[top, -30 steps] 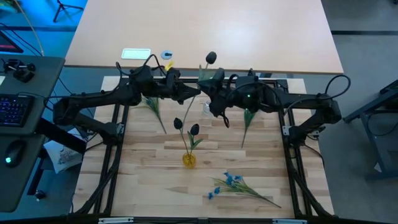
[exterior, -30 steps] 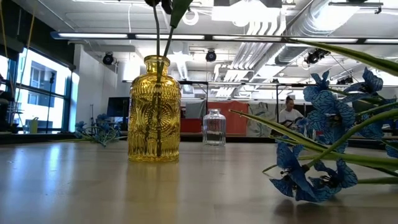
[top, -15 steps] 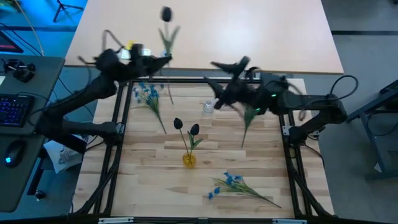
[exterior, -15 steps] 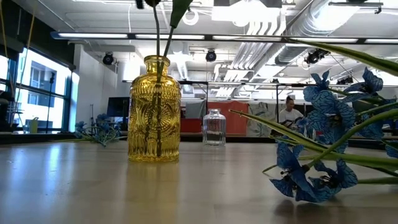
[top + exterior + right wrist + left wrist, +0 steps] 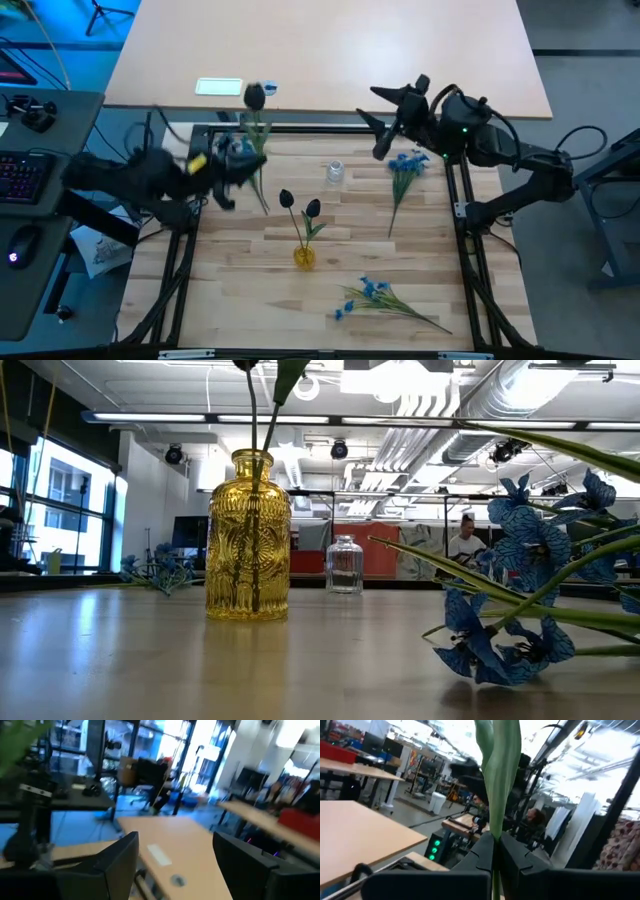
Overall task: Sort flowers into vase by color
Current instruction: Put the black flower into the yellow vase
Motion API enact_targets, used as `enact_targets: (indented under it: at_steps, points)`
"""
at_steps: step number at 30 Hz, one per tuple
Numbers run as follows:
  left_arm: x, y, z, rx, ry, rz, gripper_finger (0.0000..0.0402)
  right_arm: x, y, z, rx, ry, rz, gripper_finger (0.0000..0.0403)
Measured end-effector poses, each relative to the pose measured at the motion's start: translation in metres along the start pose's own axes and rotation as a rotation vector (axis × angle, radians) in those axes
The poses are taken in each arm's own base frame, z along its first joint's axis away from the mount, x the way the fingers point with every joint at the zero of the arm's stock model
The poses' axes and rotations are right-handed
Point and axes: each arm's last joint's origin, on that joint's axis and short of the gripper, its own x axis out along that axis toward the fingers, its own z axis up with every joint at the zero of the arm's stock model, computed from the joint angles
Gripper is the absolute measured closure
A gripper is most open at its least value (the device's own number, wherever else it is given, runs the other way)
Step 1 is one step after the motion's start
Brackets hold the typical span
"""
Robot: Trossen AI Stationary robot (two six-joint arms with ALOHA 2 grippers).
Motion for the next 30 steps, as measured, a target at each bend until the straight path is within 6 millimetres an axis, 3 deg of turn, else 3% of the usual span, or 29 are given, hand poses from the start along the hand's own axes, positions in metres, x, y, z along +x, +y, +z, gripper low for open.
enact_targets:
  at_steps: [4,9,15,24,30]
  points:
    - [-0.010,-0.021,-0.019,-0.028,-0.057,-0.079,0.0401,-0.002,0.001,-0.004,0.089,0.047,0.018,0.0151]
    - [-0.022,-0.025,-0.042,-0.116,-0.088,-0.125,0.0401,-0.004,0.006,-0.011,0.145,0.109,0.050,0.0151]
    - [-0.032,-0.035,-0.072,-0.139,-0.077,-0.032,0.0401,-0.019,0.010,-0.013,0.163,0.171,0.166,0.0151]
    - [-0.019,-0.068,-0.140,-0.155,-0.023,0.111,0.0401,-0.041,0.018,-0.027,0.117,0.347,0.354,0.0151]
    - [-0.010,-0.074,-0.177,-0.088,-0.033,0.145,0.0401,-0.047,0.028,-0.026,0.145,0.351,0.448,0.0151]
